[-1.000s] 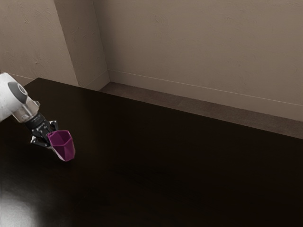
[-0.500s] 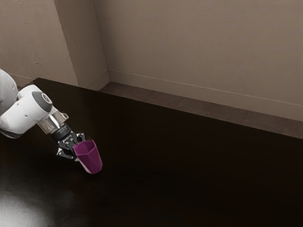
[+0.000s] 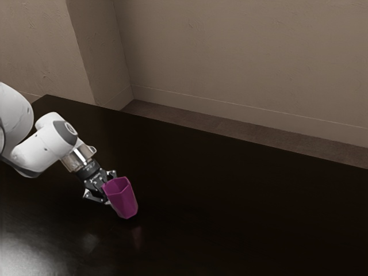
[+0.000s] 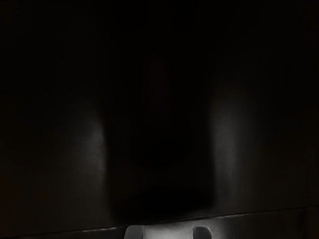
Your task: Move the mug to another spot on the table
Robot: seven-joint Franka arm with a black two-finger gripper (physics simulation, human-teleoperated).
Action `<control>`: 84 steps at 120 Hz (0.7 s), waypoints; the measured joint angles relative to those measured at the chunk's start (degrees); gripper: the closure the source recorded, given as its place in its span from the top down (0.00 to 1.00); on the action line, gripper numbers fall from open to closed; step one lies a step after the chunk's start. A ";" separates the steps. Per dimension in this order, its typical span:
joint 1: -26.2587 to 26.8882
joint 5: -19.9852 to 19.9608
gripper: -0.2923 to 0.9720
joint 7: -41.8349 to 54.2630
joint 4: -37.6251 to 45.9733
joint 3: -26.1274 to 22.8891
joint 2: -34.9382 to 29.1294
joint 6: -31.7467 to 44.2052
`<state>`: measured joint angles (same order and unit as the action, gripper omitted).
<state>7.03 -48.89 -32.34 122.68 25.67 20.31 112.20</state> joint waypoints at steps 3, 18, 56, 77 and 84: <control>0.01 -0.07 0.19 0.01 -0.01 -0.01 0.07 0.12; 0.01 -0.85 0.41 0.28 -0.12 -0.02 0.43 0.62; -0.13 -1.16 0.69 1.00 -0.58 0.56 0.32 1.03; -0.34 0.94 0.73 1.49 -2.47 4.85 -0.52 0.94; -0.37 2.10 0.74 1.64 -3.65 5.67 -0.76 0.91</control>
<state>6.66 -46.80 -30.70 119.03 31.34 19.56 113.11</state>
